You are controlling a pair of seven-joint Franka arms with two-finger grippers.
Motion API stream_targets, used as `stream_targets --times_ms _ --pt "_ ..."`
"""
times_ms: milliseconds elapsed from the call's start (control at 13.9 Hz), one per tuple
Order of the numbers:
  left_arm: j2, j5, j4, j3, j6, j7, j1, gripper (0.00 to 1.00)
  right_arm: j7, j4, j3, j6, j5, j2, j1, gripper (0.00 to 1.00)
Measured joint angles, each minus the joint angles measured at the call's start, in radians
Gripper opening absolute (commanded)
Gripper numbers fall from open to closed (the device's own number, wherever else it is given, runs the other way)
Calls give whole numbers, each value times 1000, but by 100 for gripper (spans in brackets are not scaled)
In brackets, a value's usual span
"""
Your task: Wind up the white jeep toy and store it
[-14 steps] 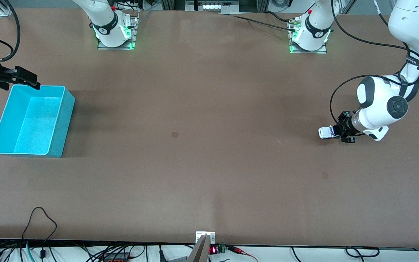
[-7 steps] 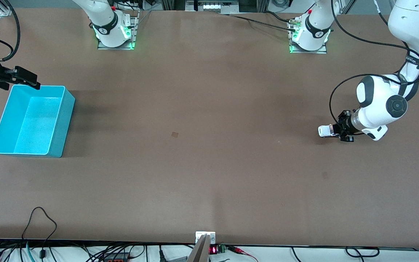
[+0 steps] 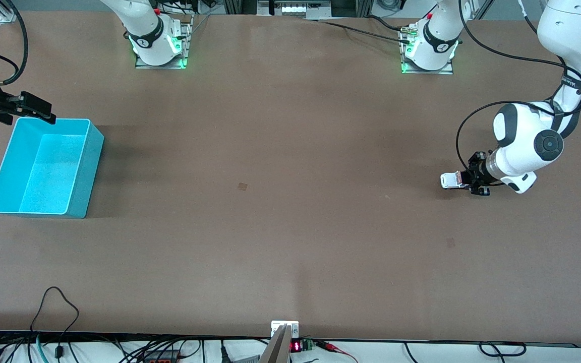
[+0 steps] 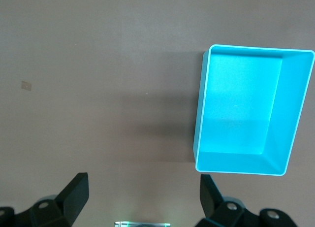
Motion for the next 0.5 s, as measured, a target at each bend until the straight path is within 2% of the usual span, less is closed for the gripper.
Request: stream_targets --times_ms 505 --pt "-13 0 -31 0 48 -1 5 33 0 0 0 0 0 0 0 100"
